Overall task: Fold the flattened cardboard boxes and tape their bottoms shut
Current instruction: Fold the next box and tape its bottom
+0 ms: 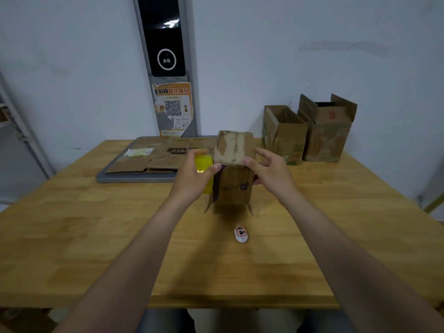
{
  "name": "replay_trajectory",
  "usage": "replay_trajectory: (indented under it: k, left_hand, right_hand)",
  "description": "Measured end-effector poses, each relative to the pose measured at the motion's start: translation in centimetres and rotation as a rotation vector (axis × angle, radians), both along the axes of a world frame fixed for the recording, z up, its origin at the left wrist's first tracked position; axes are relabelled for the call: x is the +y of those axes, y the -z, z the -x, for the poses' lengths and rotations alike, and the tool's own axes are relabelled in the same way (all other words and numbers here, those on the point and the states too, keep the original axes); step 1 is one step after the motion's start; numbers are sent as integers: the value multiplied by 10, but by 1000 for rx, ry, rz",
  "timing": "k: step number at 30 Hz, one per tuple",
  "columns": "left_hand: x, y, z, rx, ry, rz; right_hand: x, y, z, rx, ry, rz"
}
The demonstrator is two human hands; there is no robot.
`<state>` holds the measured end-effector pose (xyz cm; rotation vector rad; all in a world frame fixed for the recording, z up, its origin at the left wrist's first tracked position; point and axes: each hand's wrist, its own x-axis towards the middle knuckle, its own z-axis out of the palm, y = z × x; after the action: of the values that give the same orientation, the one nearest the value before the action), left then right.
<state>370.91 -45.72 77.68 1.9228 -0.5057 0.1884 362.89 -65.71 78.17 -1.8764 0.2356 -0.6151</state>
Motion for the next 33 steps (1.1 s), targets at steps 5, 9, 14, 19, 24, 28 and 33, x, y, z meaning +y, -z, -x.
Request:
replay_trajectory:
  k: [5, 9, 14, 19, 24, 28, 33]
  left_hand:
    - [-6, 5, -5, -1, -15, -3]
    - [-12, 10, -9, 22, 8, 3]
    - [-12, 20, -11, 55, -15, -40]
    - [-6, 33, -13, 157, -2, -40]
    - [-2, 44, -10, 187, -60, -73]
    - [4, 42, -9, 149, -86, -67]
    - [6, 40, -7, 197, -102, -117]
  right_hand:
    - [-10, 2, 3, -42, 80, 74]
    - [-14, 7, 1, -38, 91, 93]
    - [-13, 16, 0, 8, 46, 109]
    - [-8, 35, 0, 61, -26, 109]
    - [-3, 48, 2, 138, -63, 85]
    - [-5, 49, 4, 119, -112, 36]
    - [0, 53, 4, 118, -139, 59]
